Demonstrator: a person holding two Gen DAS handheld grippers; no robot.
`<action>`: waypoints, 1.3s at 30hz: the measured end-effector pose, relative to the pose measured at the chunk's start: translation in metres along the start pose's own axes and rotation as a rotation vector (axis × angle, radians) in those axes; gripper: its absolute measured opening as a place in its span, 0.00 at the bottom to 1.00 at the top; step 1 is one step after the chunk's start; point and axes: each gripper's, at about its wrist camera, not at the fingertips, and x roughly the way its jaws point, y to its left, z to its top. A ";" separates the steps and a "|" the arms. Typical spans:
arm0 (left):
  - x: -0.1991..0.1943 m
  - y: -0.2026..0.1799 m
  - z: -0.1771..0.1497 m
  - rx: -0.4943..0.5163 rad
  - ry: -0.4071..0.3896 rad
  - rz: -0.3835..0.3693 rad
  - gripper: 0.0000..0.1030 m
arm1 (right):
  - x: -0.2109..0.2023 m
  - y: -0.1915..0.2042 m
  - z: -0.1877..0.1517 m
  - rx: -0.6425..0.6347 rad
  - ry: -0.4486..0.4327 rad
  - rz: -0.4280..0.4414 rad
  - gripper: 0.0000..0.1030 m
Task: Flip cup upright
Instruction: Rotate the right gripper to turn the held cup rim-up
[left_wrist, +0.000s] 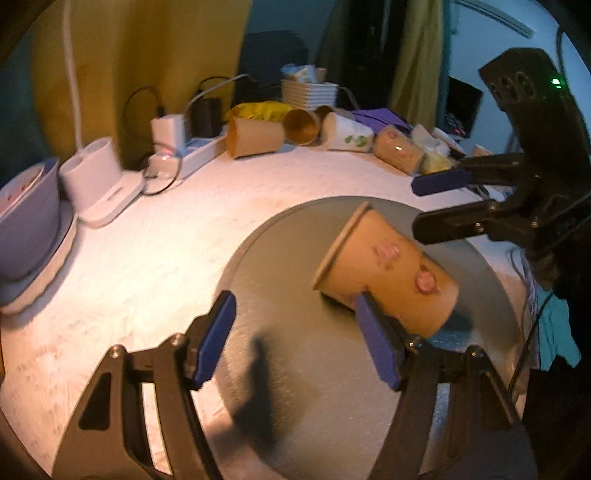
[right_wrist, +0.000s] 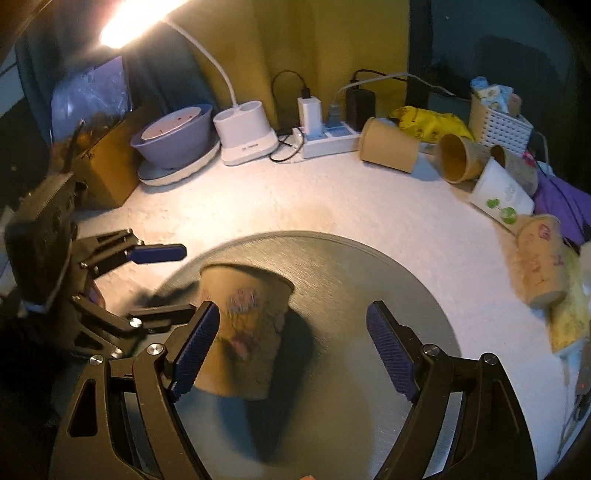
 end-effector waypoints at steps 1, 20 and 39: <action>0.000 0.003 -0.001 -0.017 0.004 0.001 0.67 | 0.004 0.003 0.004 0.008 0.016 0.015 0.82; 0.010 0.041 -0.013 -0.262 0.084 -0.031 0.67 | 0.089 0.014 0.042 0.138 0.448 0.296 0.82; 0.002 0.048 -0.011 -0.308 0.030 -0.010 0.67 | 0.036 0.014 0.037 -0.076 -0.120 -0.009 0.70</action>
